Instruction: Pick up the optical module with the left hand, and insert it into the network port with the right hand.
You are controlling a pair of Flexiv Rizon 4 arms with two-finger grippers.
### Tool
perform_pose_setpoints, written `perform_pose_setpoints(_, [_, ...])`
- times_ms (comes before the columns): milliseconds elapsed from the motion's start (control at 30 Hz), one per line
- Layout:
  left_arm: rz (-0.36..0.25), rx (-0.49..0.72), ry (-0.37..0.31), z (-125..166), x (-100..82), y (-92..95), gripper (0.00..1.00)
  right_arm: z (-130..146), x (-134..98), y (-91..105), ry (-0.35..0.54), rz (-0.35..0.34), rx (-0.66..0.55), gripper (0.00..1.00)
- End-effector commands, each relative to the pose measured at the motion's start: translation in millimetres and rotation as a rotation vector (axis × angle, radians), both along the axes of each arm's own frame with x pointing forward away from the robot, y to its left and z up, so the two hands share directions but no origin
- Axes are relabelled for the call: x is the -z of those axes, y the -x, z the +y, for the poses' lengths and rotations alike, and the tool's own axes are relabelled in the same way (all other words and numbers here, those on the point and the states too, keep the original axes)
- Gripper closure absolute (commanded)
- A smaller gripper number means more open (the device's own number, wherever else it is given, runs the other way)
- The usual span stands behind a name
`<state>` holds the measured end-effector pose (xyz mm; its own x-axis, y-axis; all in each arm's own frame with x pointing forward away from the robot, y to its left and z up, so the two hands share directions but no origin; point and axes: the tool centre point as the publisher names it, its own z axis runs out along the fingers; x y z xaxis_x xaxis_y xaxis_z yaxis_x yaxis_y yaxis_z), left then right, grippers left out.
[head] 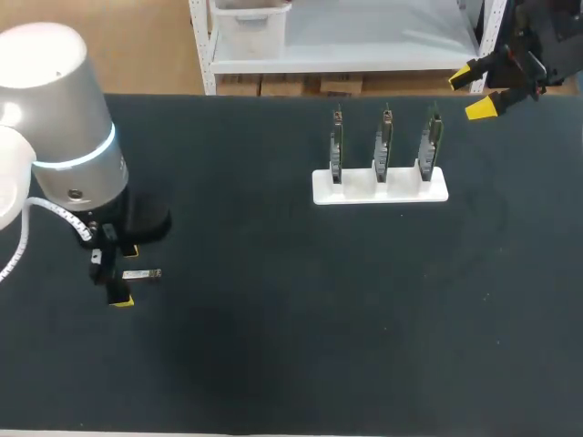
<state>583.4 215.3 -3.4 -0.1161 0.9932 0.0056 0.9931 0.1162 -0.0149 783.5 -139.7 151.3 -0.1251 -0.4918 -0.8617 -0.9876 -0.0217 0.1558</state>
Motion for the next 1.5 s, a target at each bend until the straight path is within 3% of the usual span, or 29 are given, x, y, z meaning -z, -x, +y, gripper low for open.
perform_pose_setpoints(33, [0.012, 0.004, 0.003, -0.5, 3.5, -2.0, 0.0, 0.4, -0.1, 1.5, 0.001, -0.003, 0.003, 0.0])
perform_pose_setpoints(300, [0.029, 0.004, 0.009, -0.2, 13.4, -0.7, 0.0, 0.4, -0.1, 1.5, 0.001, -0.003, 0.003, 0.0])
perform_pose_setpoints(833, [0.031, -0.008, 0.014, 0.2, 14.2, -0.6, 0.0, 0.4, -0.1, 1.5, 0.001, -0.003, 0.003, 0.0])
perform_pose_setpoints(867, [0.031, -0.009, 0.013, 0.3, 14.5, -0.7, 0.05, 0.4, -0.1, 1.5, 0.001, -0.003, 0.003, 0.0])
perform_pose_setpoints(900, [0.032, -0.009, 0.013, 0.4, 14.6, -0.8, 0.41, 0.4, -0.1, 1.5, 0.001, -0.003, 0.003, 0.0])
perform_pose_setpoints(933, [0.033, -0.007, 0.013, 0.4, 14.7, -0.9, 0.57, 0.4, -0.1, 1.5, 0.001, -0.003, 0.003, 0.0])
perform_pose_setpoints(967, [0.034, -0.006, 0.013, -0.2, 14.3, -1.4, 0.65, 0.4, -0.1, 1.5, 0.001, -0.003, 0.003, 0.0])
perform_pose_setpoints(1000, [0.034, -0.005, 0.012, -0.8, 13.7, -1.7, 0.64, 0.4, -0.1, 1.5, 0.001, -0.003, 0.003, 0.0])
perform_pose_setpoints(1033, [0.035, -0.004, 0.011, -1.1, 13.5, -1.7, 0.76, 0.4, -0.1, 1.5, 0.001, -0.003, 0.003, 0.0])
perform_pose_setpoints(1367, [0.037, 0.0, 0.002, -2.9, 13.7, -4.5, 0.73, 0.4, -0.1, 1.5, 0.001, -0.003, 0.003, 0.0])
perform_pose_setpoints(1500, [0.036, -0.002, 0.001, -2.6, 13.4, -5.4, 0.77, 0.4, -0.1, 1.5, 0.001, -0.003, 0.003, 0.0])
